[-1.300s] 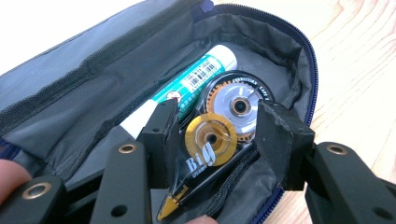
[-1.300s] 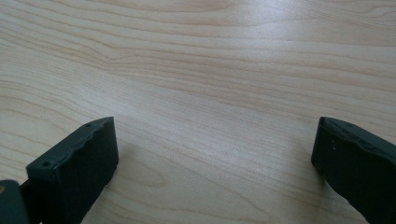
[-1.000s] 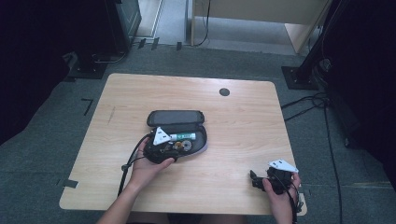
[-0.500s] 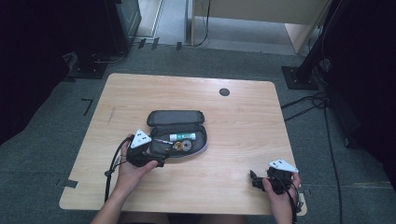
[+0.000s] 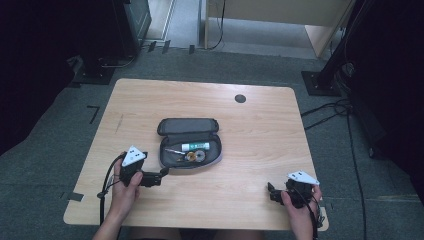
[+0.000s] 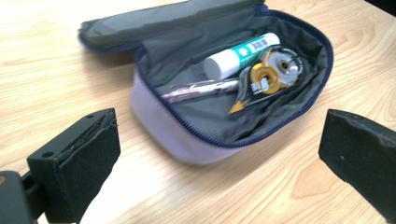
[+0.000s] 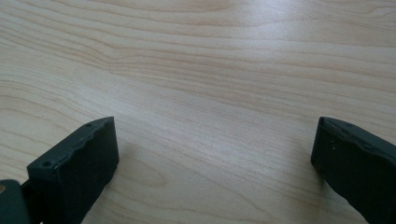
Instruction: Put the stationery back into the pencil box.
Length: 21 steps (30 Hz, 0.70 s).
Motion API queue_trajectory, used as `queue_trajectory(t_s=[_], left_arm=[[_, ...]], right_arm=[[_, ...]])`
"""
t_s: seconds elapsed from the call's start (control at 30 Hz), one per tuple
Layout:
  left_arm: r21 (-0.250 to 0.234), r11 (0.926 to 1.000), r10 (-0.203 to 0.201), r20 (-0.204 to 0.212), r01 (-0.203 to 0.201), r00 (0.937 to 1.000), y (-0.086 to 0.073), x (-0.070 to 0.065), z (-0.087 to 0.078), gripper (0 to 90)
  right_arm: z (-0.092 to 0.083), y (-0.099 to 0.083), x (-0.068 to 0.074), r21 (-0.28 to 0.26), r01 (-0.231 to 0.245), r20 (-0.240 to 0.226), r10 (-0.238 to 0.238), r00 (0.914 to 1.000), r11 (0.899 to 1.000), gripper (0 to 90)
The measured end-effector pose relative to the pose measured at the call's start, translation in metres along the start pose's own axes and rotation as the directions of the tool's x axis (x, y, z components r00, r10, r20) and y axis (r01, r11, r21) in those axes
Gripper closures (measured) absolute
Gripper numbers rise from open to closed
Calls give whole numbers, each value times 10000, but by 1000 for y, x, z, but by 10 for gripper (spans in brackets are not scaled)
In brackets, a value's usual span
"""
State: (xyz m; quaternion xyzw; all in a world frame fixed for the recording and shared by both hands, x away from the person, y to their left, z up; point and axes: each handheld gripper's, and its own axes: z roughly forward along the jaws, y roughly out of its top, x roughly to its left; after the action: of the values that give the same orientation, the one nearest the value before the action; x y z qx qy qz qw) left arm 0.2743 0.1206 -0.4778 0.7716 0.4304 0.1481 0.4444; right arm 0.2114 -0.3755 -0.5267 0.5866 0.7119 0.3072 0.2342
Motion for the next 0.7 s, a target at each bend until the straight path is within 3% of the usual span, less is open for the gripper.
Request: queue_trajectory(t_s=[0.7], left_arm=[[219, 9980, -563, -889, 585, 9944, -42, 38, -29, 0]], right_arm=[[0, 0, 0, 1, -1, -1, 1, 10000, 10000, 3]])
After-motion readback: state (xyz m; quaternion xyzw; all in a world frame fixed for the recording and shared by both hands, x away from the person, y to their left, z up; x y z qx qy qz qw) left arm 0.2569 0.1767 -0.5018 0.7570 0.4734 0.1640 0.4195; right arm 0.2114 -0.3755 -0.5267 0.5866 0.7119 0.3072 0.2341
